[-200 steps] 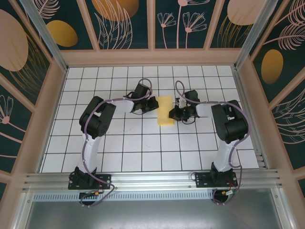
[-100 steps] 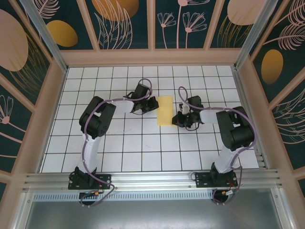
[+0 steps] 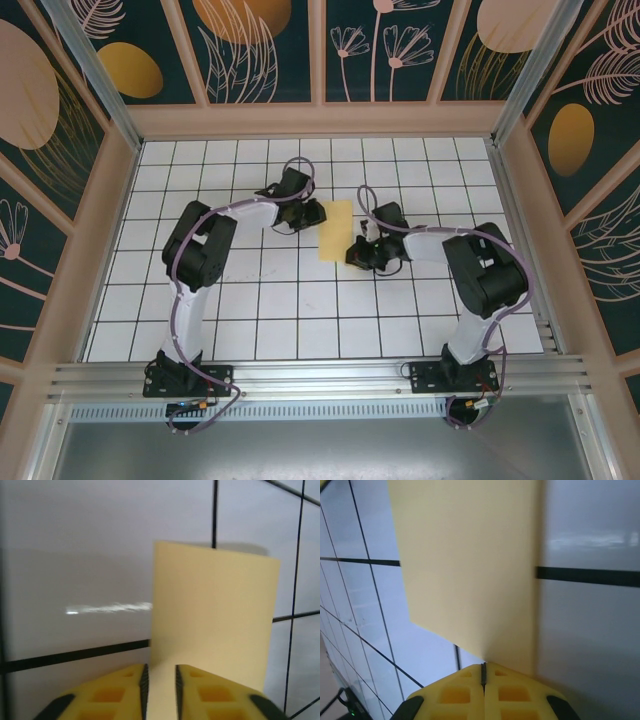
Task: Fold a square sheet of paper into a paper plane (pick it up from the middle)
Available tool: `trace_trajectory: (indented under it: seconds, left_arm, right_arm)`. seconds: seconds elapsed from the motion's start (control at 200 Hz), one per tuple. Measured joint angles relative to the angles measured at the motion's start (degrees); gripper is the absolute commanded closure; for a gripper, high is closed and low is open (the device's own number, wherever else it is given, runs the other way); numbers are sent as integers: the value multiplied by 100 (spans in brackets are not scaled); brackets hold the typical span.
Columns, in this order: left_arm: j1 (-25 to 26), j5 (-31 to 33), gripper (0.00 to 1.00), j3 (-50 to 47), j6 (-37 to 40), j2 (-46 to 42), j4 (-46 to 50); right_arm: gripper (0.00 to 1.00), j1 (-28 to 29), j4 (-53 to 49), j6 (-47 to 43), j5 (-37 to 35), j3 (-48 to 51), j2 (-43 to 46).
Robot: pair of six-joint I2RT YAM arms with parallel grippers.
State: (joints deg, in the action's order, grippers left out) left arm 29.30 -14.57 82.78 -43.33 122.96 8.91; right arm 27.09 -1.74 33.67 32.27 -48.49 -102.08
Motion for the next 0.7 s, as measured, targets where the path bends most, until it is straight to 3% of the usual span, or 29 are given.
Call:
trace_trajectory:
  seconds: [0.175,0.34,0.701]
  left_arm:
    - [-457,448,59,-186,-57,-901,229]
    - [-826,811,49,-933,-76,-2094,188]
    - [-852,1416,6,-2144,-105,-2822,160]
  right_arm:
    - [99,238,68,457,-356,-503,-197]
    - [96,214,-70,461,-778,-817,-111]
    - [96,216,-785,216,-1340,-1126,-332]
